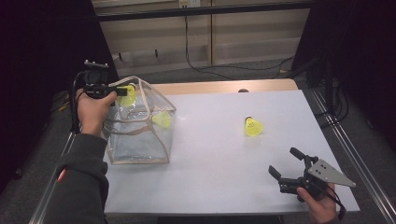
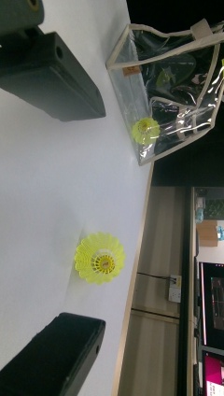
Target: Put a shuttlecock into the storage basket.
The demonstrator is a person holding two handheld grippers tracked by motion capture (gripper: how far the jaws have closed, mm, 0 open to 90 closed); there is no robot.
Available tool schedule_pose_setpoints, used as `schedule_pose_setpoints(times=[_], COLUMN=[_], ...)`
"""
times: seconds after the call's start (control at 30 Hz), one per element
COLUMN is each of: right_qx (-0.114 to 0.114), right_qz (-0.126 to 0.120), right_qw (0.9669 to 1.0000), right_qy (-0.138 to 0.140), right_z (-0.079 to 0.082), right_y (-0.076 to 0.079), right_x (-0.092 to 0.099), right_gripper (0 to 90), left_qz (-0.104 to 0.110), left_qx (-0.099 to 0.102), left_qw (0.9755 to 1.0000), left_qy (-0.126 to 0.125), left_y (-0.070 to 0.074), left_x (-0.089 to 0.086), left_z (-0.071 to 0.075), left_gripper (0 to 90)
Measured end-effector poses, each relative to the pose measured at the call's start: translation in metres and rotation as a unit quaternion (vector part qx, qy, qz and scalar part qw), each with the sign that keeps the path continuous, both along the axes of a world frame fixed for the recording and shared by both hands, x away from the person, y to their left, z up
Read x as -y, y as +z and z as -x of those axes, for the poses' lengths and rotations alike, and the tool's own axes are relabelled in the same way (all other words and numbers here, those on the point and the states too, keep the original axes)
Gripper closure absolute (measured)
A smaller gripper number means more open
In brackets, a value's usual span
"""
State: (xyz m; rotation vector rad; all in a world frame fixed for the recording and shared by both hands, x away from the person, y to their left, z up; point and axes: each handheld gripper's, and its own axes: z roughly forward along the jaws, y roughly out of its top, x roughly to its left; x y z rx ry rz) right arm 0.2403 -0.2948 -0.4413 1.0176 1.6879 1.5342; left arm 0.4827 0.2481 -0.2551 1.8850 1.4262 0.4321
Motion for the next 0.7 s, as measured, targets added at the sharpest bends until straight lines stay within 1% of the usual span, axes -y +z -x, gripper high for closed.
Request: schedule_pose_setpoints(times=[0.03,0.07,0.17,0.23,0.3,0.33,0.4,0.43,0.53,0.7], right_qx=[-0.001,-0.001,0.000,0.000,0.000,0.001,0.000,-0.001,0.000,-0.001], right_qz=[-0.001,-0.001,0.000,-0.002,-0.002,-0.001,-0.001,-0.001,-0.002,-0.002], right_qw=[1.0000,1.0000,1.0000,1.0000,1.0000,1.0000,1.0000,1.0000,1.0000,1.0000], right_qy=[0.000,0.000,0.000,0.000,0.000,0.001,0.000,0.001,0.001,0.001], right_z=[0.000,0.000,0.000,0.000,0.000,0.000,0.000,0.001,0.000,0.001], right_y=[0.000,0.000,0.000,0.000,0.000,0.000,0.000,0.000,0.000,0.000], right_x=[0.000,0.000,0.000,0.001,0.001,0.001,0.000,0.000,0.000,0.000], right_gripper=[1.2,1.3,1.2,1.2,1.2,1.2,1.2,1.2,1.2,1.2], left_qz=[-0.005,-0.005,-0.007,-0.007,-0.009,-0.006,-0.008,-0.006,-0.012,-0.014], left_qx=[-0.002,-0.001,-0.002,-0.002,-0.008,-0.005,-0.007,-0.006,-0.007,-0.010], left_qw=[1.0000,1.0000,1.0000,1.0000,0.9999,1.0000,0.9999,1.0000,0.9999,0.9999], left_qy=[-0.004,0.000,-0.004,0.001,-0.002,0.004,0.001,0.002,0.000,0.004], left_y=[-0.001,-0.002,-0.005,-0.008,-0.009,-0.010,-0.011,-0.011,-0.012,-0.014], left_x=[-0.001,0.000,-0.001,-0.002,-0.002,-0.002,-0.002,-0.002,-0.002,-0.002], left_z=[-0.001,-0.001,-0.003,-0.004,-0.004,-0.004,-0.005,-0.005,-0.006,-0.007], left_gripper=[86.9,86.9,86.7,86.8,86.8,86.7,86.7,86.7,86.6,86.5])
